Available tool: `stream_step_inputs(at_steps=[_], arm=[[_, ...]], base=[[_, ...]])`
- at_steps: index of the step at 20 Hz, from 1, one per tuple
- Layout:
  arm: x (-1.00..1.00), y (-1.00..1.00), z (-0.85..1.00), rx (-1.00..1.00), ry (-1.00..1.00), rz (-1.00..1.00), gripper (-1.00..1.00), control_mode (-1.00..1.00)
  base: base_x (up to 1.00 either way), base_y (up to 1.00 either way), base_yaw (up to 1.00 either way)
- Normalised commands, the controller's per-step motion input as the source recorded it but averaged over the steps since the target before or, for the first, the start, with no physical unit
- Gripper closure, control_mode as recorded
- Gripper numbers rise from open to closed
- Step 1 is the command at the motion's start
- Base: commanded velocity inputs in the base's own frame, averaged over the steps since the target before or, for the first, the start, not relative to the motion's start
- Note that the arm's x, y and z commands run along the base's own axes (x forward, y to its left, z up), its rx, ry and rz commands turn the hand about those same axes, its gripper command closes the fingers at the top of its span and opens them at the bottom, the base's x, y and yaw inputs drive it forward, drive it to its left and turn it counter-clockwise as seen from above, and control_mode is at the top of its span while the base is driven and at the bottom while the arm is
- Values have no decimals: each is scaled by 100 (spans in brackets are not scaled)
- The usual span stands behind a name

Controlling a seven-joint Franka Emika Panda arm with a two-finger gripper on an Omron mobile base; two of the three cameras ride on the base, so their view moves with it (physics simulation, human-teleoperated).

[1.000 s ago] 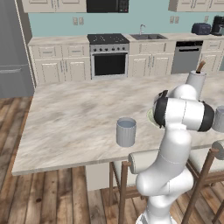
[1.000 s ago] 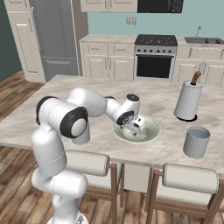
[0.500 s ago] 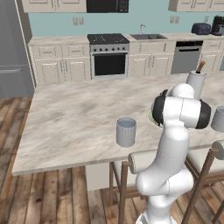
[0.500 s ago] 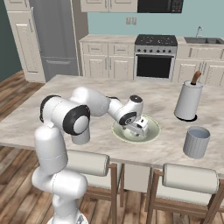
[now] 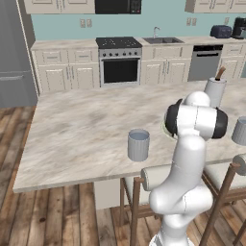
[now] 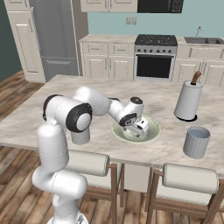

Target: There are four ice cubes in the ice bowl. Place two ice cubes in each glass of water.

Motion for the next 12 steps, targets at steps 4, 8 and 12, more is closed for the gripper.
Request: stream_step_inputs(at_steps=[4, 8, 12], arm=[[14, 0, -8, 0, 0, 0, -100, -100], [15, 0, -4, 0, 0, 0, -100, -100], [15, 0, -6, 0, 0, 0, -100, -100]], base=[[0, 0, 0], [0, 0, 0], [0, 0, 0]])
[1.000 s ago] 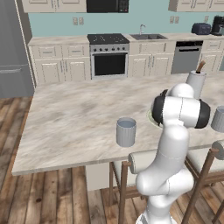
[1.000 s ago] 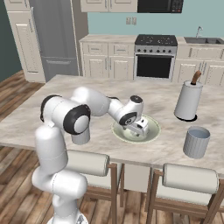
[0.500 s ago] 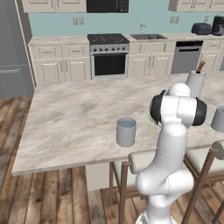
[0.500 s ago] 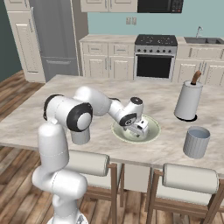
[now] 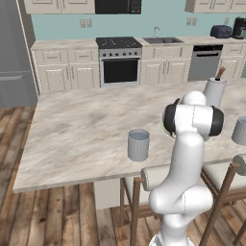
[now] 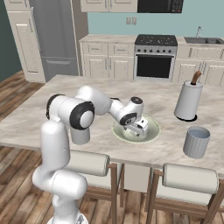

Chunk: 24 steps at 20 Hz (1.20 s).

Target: There are four ice cubes in the ice bowl. Place two ice cubes in each glass of water.

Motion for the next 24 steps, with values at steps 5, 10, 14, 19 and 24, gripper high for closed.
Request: stream_step_inputs(at_steps=[5, 10, 14, 19, 24], arm=[[11, 0, -6, 0, 0, 0, -100, -100], [11, 0, -11, 0, 0, 0, -100, -100], [9, 0, -11, 0, 0, 0, -100, -100], [10, -3, -10, 0, 0, 0, -100, -100], [4, -2, -11, 0, 0, 0, -100, -100]], base=[[0, 0, 0], [0, 0, 0], [0, 0, 0], [0, 0, 0], [0, 0, 0]])
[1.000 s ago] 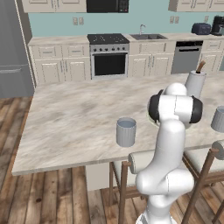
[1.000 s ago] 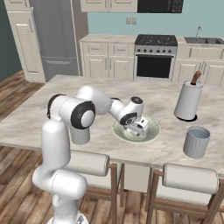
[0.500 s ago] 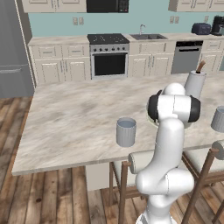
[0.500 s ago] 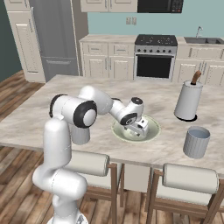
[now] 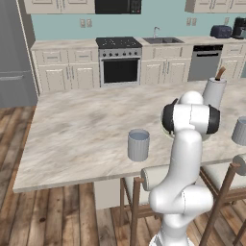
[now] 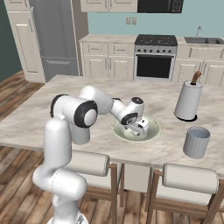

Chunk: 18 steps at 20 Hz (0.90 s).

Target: There are four ice cubes in the ice bowl. Place two ice cubes in each glass of water.

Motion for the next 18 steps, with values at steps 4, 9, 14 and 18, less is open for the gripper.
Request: stream_step_inputs(at_steps=[4, 9, 14, 18], arm=[[0, -2, -12, 0, 0, 0, -100, -100], [0, -1, -12, 0, 0, 0, 100, -100], [0, -1, -16, 0, 0, 0, 100, -100], [0, -4, -14, 0, 0, 0, 100, -100]], base=[[0, 0, 0], [0, 0, 0], [0, 0, 0], [0, 0, 0]])
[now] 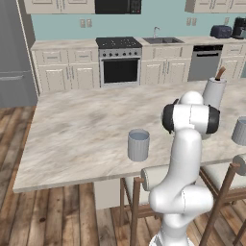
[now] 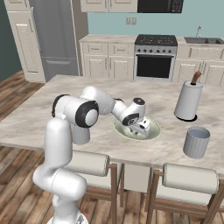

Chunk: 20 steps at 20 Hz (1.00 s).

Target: There are four ice cubes in the ice bowl. Place two ice cubes in each glass of water.

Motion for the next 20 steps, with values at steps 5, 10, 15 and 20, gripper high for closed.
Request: stream_step_inputs(at_steps=[5, 10, 15, 20], arm=[[0, -1, -11, 0, 0, 0, 100, -100], [0, -6, -2, 0, 0, 0, 100, -100], [-19, -20, 27, 0, -9, 0, 100, -100], [-41, 2, 54, 0, -17, -9, 100, -100]], base=[[0, 0, 0], [0, 0, 0], [0, 0, 0], [0, 0, 0]])
